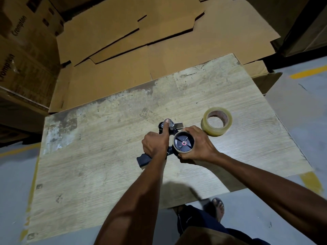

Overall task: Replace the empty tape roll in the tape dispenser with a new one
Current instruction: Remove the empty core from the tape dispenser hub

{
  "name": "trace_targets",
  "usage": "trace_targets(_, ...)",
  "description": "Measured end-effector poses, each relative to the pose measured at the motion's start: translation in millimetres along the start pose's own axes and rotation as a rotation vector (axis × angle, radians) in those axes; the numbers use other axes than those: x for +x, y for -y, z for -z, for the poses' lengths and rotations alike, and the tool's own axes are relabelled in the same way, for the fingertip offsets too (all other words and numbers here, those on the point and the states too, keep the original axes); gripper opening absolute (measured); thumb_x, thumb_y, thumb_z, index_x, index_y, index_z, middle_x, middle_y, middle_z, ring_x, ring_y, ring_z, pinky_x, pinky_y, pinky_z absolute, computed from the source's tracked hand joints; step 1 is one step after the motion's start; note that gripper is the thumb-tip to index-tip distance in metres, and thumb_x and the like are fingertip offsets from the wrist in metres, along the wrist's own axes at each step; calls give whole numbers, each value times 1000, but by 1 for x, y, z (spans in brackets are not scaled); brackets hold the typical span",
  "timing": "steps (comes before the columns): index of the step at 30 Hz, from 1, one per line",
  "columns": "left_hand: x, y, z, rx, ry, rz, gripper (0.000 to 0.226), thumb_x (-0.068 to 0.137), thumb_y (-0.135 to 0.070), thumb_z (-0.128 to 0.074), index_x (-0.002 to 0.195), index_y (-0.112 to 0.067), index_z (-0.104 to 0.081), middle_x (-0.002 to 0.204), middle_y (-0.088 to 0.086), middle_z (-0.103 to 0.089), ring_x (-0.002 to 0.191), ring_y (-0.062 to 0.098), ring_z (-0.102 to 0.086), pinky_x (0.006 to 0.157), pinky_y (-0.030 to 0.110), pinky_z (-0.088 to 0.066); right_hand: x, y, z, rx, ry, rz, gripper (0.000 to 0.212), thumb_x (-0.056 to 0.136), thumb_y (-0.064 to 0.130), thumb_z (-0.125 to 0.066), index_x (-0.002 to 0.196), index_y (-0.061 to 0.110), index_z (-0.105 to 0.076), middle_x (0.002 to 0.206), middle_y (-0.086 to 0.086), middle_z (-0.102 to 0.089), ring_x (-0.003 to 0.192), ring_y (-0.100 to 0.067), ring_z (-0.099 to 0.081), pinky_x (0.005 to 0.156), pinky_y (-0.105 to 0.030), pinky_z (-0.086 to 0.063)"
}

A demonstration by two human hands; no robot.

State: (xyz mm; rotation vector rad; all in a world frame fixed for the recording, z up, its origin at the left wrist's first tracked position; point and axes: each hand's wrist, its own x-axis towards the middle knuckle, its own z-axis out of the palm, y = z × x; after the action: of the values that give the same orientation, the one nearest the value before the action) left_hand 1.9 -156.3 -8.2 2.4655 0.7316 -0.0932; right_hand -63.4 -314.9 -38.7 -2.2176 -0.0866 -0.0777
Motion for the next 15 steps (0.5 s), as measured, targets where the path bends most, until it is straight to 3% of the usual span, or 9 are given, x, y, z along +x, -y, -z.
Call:
trace_targets(7, -1, -2, -1, -29, -17, 16, 92, 67, -99, -49, 61, -8, -60, 65, 6, -62, 64, 26, -61, 52, 32, -41, 8, -3, 8, -49, 86, 47, 85, 53, 47, -88, 127, 18, -59, 111, 2, -58, 103, -14, -56, 87, -26, -48)
trace_targets(10, -2, -3, -2, -34, -26, 22, 94, 64, -102, -46, 61, -9, -59, 66, 6, -63, 65, 26, -61, 52, 32, -39, -2, 3, -2, -9, -44, -41, 78, 53, 43, -89, 122, 20, -62, 110, 5, -60, 103, -15, -58, 86, -30, -51)
trace_targets(13, -3, -3, -2, -52, -32, 32, 92, 64, -101, -48, 63, -10, -58, 66, 4, -61, 64, 24, -60, 52, 32, -37, -14, 21, -18, 47, -231, -245, 69, 53, 41, -87, 117, 31, -61, 109, 13, -55, 103, -8, -54, 84, -23, -49)
trace_targets(15, -4, -3, -2, -55, -33, 36, 90, 66, -98, -52, 65, -9, -60, 68, 4, -61, 65, 23, -58, 53, 32, -37, -18, 27, -27, 76, -307, -319, 68, 55, 41, -86, 117, 30, -60, 110, 12, -53, 105, -10, -53, 85, -25, -49)
